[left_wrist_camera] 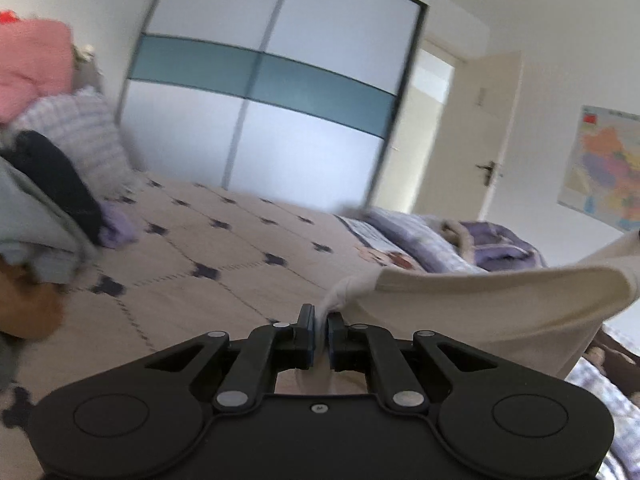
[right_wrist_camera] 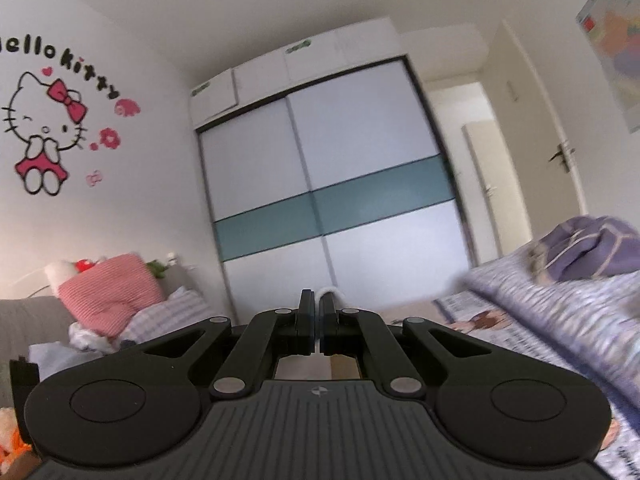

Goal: Fold clothes

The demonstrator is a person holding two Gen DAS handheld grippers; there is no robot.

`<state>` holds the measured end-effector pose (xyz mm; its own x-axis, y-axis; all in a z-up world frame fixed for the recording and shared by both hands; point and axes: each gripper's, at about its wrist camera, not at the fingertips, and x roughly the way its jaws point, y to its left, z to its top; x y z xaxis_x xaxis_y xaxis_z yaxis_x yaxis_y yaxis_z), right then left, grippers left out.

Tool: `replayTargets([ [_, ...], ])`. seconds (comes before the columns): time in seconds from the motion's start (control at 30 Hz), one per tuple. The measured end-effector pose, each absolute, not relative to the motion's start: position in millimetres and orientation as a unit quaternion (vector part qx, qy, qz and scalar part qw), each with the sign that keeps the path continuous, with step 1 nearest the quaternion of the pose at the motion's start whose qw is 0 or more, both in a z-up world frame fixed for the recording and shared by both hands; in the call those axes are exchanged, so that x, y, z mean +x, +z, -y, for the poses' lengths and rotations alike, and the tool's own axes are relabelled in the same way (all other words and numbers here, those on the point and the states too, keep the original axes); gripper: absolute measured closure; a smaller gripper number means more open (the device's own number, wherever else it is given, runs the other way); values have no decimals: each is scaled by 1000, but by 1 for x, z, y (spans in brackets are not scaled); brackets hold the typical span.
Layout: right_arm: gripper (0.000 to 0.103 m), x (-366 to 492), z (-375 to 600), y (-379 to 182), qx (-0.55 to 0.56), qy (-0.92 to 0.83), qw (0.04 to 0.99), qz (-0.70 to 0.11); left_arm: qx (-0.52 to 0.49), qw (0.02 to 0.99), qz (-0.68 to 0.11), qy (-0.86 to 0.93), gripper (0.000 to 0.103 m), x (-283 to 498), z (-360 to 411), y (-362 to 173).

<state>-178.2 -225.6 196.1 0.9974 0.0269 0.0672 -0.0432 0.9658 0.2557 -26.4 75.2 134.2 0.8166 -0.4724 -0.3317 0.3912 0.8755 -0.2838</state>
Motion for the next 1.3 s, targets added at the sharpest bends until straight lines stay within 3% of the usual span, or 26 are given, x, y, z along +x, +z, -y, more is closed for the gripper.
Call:
replayTargets([
  [0.2, 101, -177, 233, 198, 109, -40, 993, 9, -93, 924, -253, -270, 93, -4, -47, 109],
  [0.33, 101, -146, 255, 175, 128, -78, 987, -59, -102, 907, -303, -274, 92, 19, -35, 84],
  [0.47, 101, -112, 284, 145, 169, -96, 973, -124, -101, 901, -328, -266, 82, 33, -25, 64],
  [0.6, 100, -84, 310, 119, 201, -110, 959, -169, -103, 894, -344, -268, 81, 41, -16, 52],
  [0.7, 100, -64, 327, 99, 223, -121, 947, -195, -111, 889, -355, -267, 66, 43, -13, 47],
  [0.77, 99, -54, 338, 82, 246, -121, 937, -217, -120, 885, -360, -271, 45, 41, -11, 48],
  [0.8, 99, -50, 342, 75, 256, -118, 932, -227, -124, 882, -361, -277, 44, 39, -10, 48],
  [0.87, 91, -45, 347, 63, 266, -112, 925, -246, -127, 877, -363, -287, 43, 33, -8, 48],
  [1.0, 62, -42, 353, 49, 270, -104, 920, -265, -124, 874, -371, -288, 43, 23, -5, 43],
  [1.13, 40, -47, 360, 53, 265, -103, 924, -256, -124, 870, -382, -288, 43, 11, 2, 39],
  [1.3, 33, -57, 360, 62, 232, -78, 933, -262, -101, 880, -367, -283, 45, -4, 11, 40],
])
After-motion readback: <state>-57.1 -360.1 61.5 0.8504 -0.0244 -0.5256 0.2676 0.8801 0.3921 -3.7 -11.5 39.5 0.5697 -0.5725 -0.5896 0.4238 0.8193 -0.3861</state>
